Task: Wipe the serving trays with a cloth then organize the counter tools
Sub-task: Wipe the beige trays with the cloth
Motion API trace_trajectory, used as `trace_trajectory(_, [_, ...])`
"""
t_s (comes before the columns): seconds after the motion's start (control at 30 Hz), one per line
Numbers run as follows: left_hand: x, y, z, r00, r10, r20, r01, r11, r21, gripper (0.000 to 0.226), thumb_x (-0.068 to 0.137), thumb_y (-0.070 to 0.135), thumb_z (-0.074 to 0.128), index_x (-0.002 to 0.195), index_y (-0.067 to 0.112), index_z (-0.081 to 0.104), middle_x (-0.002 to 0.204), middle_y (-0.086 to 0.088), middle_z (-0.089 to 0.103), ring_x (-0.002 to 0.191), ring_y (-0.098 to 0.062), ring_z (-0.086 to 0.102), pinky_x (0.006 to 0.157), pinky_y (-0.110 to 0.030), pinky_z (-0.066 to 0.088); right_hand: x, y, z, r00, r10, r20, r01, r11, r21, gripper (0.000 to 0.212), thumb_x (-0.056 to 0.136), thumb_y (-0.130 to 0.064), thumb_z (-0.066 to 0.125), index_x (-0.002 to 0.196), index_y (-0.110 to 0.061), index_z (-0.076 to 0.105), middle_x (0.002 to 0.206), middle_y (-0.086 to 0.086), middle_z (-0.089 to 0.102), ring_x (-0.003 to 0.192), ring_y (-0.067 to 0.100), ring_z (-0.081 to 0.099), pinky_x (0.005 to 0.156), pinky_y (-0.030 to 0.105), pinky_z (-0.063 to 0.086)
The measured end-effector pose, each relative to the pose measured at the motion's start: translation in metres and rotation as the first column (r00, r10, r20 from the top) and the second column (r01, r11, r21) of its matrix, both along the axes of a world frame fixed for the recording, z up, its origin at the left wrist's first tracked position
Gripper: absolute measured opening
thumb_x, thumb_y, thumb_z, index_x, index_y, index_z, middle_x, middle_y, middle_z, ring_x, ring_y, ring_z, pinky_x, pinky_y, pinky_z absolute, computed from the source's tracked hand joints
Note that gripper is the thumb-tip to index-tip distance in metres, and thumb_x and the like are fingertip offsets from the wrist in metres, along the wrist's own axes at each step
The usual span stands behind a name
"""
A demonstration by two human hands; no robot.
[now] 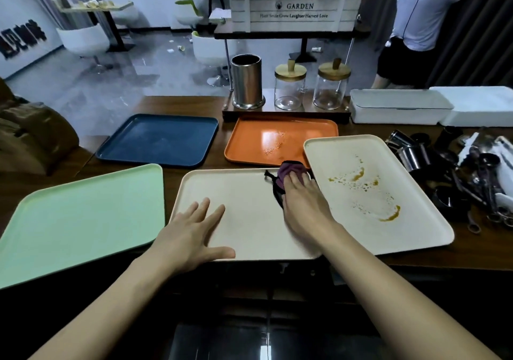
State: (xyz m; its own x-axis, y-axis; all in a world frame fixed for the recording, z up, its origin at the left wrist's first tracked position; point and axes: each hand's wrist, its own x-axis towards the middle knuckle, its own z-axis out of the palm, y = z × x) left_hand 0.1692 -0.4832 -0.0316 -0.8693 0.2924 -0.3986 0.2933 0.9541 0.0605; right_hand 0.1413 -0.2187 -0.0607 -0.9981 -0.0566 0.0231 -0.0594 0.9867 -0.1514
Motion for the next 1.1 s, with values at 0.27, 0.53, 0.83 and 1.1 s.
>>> trace_trajectory(0.27, [0.002,0.001,0.005,0.999,-0.048,-0.018,0.048,0.999,-0.017,0.109,0.076,0.092,0.040,0.161,0.043,-0.006,0.171,0.002,-0.013,0.159,-0.023,-0.004,0.123,-0.046,0.021,-0.012,-0.036,0.001,1.000,0.021,0.011,-0.020,0.998,-0.056,0.061,0.098,-0.014,0.045,0.155,-0.005,0.027,0.163,0.013,0.028,0.151,0.036,0.020,0.124,0.044,0.013])
trace_trajectory(0.53, [0.002,-0.001,0.001,0.998,-0.027,-0.061,0.030,0.998,0.046,0.134,0.052,0.098,0.020,0.163,0.027,0.000,0.172,-0.001,-0.006,0.159,-0.021,0.000,0.125,-0.040,0.014,-0.035,-0.119,0.006,0.949,0.315,-0.034,-0.317,0.943,-0.100,0.048,0.101,-0.017,0.044,0.149,-0.012,0.039,0.158,0.004,0.037,0.146,0.030,0.027,0.121,0.040,0.015])
trace_trajectory(0.83, [0.005,-0.004,-0.002,0.997,-0.012,-0.080,0.018,0.998,0.065,0.125,0.073,0.093,0.042,0.164,0.019,0.001,0.172,-0.003,-0.007,0.159,-0.023,-0.004,0.126,-0.042,0.008,-0.019,-0.069,0.003,0.992,0.129,-0.008,-0.129,0.985,-0.113,0.053,0.106,-0.024,0.038,0.157,-0.015,0.029,0.166,0.002,0.025,0.154,0.024,0.016,0.124,0.043,0.009])
trace_trajectory(1.1, [-0.013,-0.050,0.004,0.971,-0.171,-0.168,0.154,0.982,-0.109,0.119,0.078,0.096,0.029,0.164,0.017,0.008,0.172,-0.003,0.004,0.159,-0.022,0.003,0.126,-0.052,-0.005,-0.011,-0.037,0.000,1.000,0.009,0.019,-0.006,0.990,-0.140,0.054,0.106,-0.023,0.038,0.159,-0.015,0.027,0.166,0.001,0.023,0.155,0.022,0.014,0.123,0.045,0.011])
